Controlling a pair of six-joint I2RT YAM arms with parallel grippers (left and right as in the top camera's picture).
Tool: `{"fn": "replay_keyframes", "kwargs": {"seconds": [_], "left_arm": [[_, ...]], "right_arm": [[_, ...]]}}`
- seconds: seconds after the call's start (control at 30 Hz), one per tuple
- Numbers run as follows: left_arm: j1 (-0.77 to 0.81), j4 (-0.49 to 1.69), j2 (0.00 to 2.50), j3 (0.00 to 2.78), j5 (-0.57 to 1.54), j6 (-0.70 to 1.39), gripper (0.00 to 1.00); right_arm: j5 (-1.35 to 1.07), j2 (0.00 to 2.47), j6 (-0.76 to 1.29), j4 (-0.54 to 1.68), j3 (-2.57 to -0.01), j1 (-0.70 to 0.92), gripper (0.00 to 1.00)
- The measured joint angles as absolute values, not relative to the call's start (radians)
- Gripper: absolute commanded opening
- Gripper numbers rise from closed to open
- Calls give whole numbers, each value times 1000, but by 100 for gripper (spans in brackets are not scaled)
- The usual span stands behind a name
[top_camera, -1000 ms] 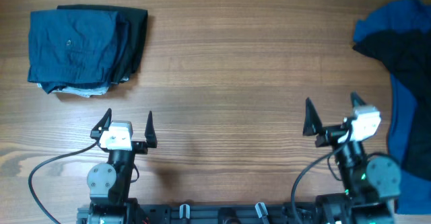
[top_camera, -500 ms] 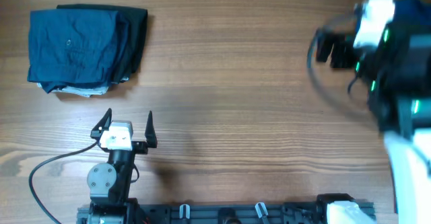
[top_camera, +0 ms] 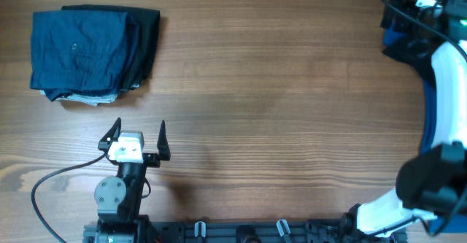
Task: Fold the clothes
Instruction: 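Reach the right gripper to the clothes pile and grasp the black shirt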
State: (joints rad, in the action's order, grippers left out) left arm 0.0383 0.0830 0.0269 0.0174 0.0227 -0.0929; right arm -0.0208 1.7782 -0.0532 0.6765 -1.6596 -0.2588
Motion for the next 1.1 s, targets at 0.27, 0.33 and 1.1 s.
{"fn": "replay_keyframes", "kwargs": {"seconds": [0.27, 0.33, 1.1], "left_arm": [[38, 83, 27, 18, 23, -93, 100], [38, 83, 27, 18, 23, -93, 100], [38, 83, 27, 18, 23, -93, 100]], "right_arm": [[107, 1993, -34, 539, -1662, -259, 50], [136, 2060, -17, 516, -1662, -259, 50], [222, 2227, 159, 417, -1657, -273, 50]]}}
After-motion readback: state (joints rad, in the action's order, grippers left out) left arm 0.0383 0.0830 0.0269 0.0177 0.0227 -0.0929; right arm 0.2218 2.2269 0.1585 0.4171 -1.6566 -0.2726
